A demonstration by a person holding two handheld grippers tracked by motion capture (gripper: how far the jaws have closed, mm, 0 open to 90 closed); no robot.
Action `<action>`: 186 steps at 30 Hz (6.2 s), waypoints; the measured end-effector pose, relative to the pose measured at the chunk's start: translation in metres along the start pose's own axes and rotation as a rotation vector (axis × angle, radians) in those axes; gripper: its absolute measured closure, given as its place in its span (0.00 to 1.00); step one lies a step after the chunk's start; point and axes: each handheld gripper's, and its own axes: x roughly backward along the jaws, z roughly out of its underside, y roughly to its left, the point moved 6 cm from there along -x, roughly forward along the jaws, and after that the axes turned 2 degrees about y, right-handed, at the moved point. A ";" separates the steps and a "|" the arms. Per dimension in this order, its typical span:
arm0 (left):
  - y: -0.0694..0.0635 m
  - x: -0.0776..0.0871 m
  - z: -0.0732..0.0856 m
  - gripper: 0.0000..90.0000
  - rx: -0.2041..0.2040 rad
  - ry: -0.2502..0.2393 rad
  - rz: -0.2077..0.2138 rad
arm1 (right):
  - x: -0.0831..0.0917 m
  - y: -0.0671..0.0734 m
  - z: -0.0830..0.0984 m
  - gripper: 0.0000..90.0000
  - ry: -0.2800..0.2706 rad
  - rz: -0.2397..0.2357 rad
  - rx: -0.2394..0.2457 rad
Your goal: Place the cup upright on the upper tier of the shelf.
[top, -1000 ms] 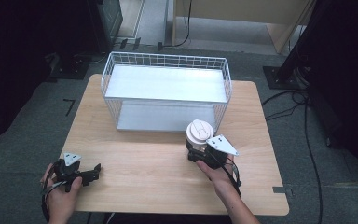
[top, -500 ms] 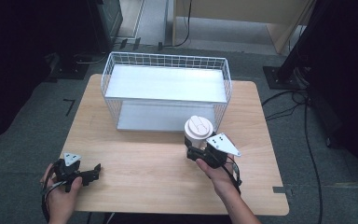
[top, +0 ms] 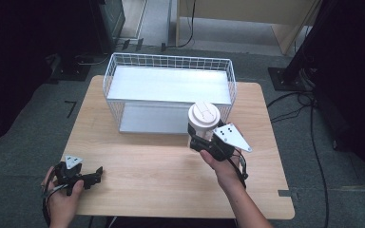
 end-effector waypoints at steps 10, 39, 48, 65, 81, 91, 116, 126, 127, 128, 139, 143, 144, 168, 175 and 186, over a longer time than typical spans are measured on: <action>0.000 0.000 0.000 0.00 0.001 -0.001 0.001 | -0.008 0.007 -0.047 0.17 -0.127 0.012 0.032; 0.000 0.000 0.000 0.00 0.001 -0.002 0.001 | -0.092 -0.009 -0.129 0.17 -0.315 0.084 0.061; 0.000 0.000 0.000 0.00 0.000 -0.001 0.000 | -0.121 -0.019 -0.130 0.17 -0.287 0.105 0.030; 0.000 0.000 0.000 0.00 0.004 -0.002 0.003 | -0.160 -0.027 -0.122 0.17 -0.244 0.140 -0.003; 0.000 0.000 0.000 0.00 -0.002 0.002 0.000 | -0.152 -0.027 -0.116 0.13 -0.218 0.096 0.021; 0.000 0.000 0.000 0.00 0.001 0.001 0.001 | -0.139 -0.026 -0.115 0.00 -0.180 0.056 0.067; 0.000 0.000 0.000 0.00 -0.004 0.002 -0.003 | -0.061 -0.044 -0.061 0.00 -0.158 0.014 0.143; 0.000 0.000 0.000 0.00 -0.005 0.004 -0.002 | -0.028 -0.055 -0.027 0.00 -0.141 0.025 0.174; 0.000 0.000 0.000 0.00 -0.005 0.004 -0.002 | -0.025 -0.057 -0.023 0.00 -0.136 0.025 0.171; 0.000 0.000 0.000 0.00 -0.006 0.004 -0.002 | -0.022 -0.059 -0.019 0.00 -0.131 0.028 0.175; 0.000 0.000 0.000 0.00 -0.005 0.003 -0.003 | 0.011 -0.087 0.020 0.00 -0.096 0.075 0.159; 0.000 0.000 0.000 0.00 -0.005 0.003 -0.003 | 0.022 -0.097 0.036 0.00 -0.072 0.090 0.152; 0.000 0.000 0.000 0.00 -0.005 0.003 -0.003 | 0.024 -0.099 0.040 0.00 -0.067 0.094 0.152; 0.000 0.000 0.000 0.00 -0.005 0.003 -0.003 | 0.075 -0.149 0.103 0.00 0.048 0.197 0.132; 0.000 0.000 0.000 0.00 -0.005 0.004 -0.003 | 0.092 -0.166 0.125 0.00 0.100 0.237 0.132; -0.001 0.000 0.000 0.00 -0.005 0.004 -0.003 | 0.119 -0.193 0.151 0.00 0.162 0.297 0.118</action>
